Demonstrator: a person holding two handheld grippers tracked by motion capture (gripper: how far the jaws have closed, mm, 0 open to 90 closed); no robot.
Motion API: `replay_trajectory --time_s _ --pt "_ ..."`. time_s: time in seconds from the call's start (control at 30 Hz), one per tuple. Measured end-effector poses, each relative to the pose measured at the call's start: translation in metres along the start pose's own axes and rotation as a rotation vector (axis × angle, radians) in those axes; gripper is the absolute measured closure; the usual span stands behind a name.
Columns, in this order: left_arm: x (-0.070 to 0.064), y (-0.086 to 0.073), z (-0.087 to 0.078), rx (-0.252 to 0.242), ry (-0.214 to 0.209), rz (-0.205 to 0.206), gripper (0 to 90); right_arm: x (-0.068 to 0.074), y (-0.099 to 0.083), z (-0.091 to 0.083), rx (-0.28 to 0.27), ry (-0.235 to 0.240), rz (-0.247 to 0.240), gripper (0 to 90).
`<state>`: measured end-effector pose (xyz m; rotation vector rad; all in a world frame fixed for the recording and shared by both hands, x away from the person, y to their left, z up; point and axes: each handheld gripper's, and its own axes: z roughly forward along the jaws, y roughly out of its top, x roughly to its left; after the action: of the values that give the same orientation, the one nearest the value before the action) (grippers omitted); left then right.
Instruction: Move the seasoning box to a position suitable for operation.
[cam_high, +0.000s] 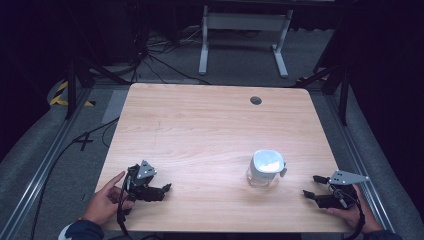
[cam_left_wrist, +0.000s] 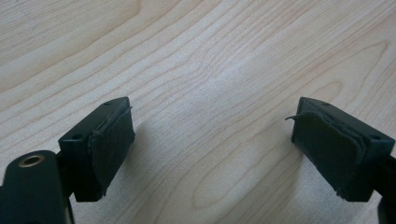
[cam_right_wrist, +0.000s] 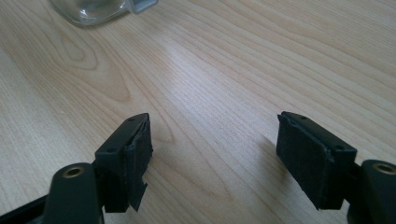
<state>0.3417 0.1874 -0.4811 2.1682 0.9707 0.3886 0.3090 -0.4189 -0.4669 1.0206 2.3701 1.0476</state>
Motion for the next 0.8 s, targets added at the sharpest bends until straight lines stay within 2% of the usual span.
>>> replay_trajectory --time_s 0.37,0.4,0.43,0.47,0.5,0.57,0.6,0.67,0.7,0.73,0.8 --pt "0.0 0.001 0.001 0.003 0.002 0.003 12.3 0.0 0.0 0.0 0.0 0.0 -0.002 26.6" --pt "0.002 0.002 0.001 0.009 -0.001 0.015 11.2 0.0 0.0 0.0 0.0 -0.001 -0.002 26.6" --pt "0.001 0.002 0.002 0.012 -0.002 -0.007 9.6 0.0 0.0 0.0 0.001 0.0 -0.002 26.6" --pt "0.003 0.003 0.002 0.019 0.003 0.02 8.4 -0.001 0.0 0.0 0.004 0.002 -0.004 26.7" --pt "0.002 0.003 0.003 0.027 -0.005 0.001 7.5 -0.001 0.001 -0.001 0.01 0.004 -0.004 27.1" --pt "0.002 0.004 0.004 0.025 -0.001 0.012 6.1 -0.002 0.003 -0.002 0.023 -0.011 0.004 34.4" --pt "0.0 0.004 0.005 0.027 -0.002 -0.006 5.1 -0.002 0.004 -0.003 0.019 -0.021 0.006 40.9" --pt "-0.001 0.005 0.005 0.026 -0.007 0.014 4.9 -0.002 0.01 -0.009 -0.022 -0.018 0.014 48.8" --pt "0.0 0.007 0.005 0.041 -0.009 0.03 4.4 -0.002 0.015 -0.014 -0.05 -0.015 0.022 52.6" --pt "-0.002 0.007 0.008 0.025 -0.021 0.031 3.6 -0.002 0.019 -0.016 -0.066 -0.015 0.026 56.4" --pt "-0.003 0.009 0.009 0.036 -0.048 0.052 3.3 -0.001 0.03 -0.022 -0.103 -0.001 0.021 67.1"
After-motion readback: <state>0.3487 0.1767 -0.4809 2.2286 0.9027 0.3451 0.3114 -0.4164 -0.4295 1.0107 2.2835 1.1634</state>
